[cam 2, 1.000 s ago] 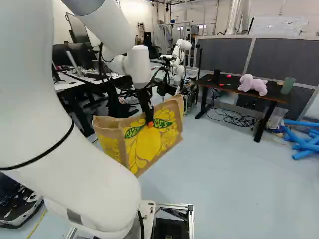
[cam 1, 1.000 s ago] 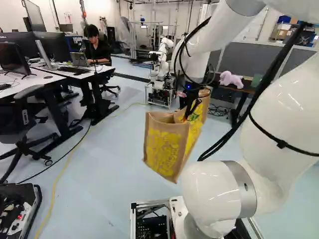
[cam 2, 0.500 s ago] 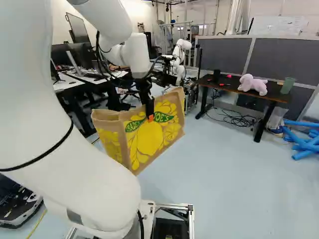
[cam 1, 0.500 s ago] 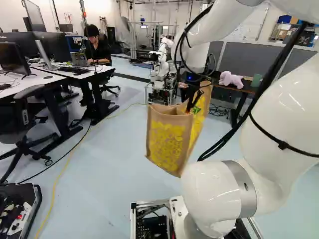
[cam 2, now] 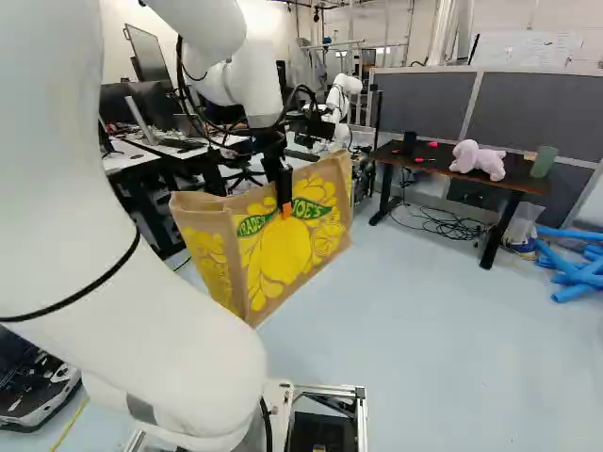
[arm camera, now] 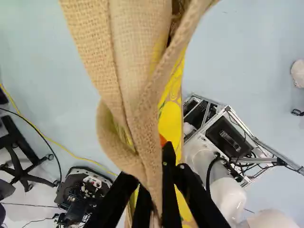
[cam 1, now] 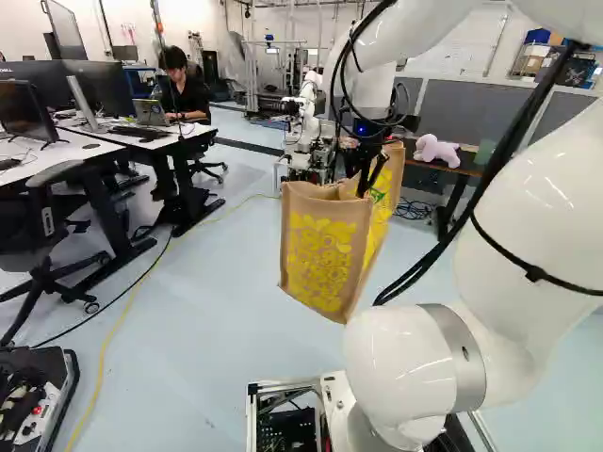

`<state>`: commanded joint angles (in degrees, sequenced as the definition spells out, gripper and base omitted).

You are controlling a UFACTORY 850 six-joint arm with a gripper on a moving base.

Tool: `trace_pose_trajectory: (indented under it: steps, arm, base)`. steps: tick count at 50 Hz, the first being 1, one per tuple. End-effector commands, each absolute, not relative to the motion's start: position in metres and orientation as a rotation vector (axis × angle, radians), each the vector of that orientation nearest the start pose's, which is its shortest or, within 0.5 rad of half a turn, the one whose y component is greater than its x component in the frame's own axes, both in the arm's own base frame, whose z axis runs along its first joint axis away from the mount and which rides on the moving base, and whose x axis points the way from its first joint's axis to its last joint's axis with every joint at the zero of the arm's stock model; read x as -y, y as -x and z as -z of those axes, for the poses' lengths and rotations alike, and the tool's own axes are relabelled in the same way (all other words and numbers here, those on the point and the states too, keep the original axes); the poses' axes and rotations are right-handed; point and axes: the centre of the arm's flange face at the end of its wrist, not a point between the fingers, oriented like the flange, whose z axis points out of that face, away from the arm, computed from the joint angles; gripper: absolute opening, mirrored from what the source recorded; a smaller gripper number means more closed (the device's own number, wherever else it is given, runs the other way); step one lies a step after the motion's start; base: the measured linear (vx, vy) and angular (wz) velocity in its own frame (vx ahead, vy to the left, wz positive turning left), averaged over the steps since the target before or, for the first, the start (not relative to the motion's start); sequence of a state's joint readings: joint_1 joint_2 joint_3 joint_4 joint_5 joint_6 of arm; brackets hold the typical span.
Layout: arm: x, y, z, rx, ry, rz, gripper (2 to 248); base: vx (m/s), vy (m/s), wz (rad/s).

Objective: Pick up the bag on the ground and place it on the table

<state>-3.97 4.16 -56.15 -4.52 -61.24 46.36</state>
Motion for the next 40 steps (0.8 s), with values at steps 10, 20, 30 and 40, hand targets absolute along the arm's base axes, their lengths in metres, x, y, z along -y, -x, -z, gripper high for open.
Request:
trace_pose_trajectory:
  steps: [10, 20, 30, 40]
  arm:
    - [0.035, -0.416, -0.599, -1.310, 2.954, -0.008, 22]
    - [0.035, -0.419, -0.616, -1.312, 2.973, -0.032, 22]
    - [0.035, -0.423, -0.633, -1.314, 2.987, -0.038, 22]
    - [0.035, -0.426, -0.650, -1.316, 2.999, -0.038, 22]
  base:
    - [0.000, 0.000, 0.000]
    - [0.000, 0.000, 0.000]
    - [0.000, 0.000, 0.000]
    - [0.000, 0.000, 0.000]
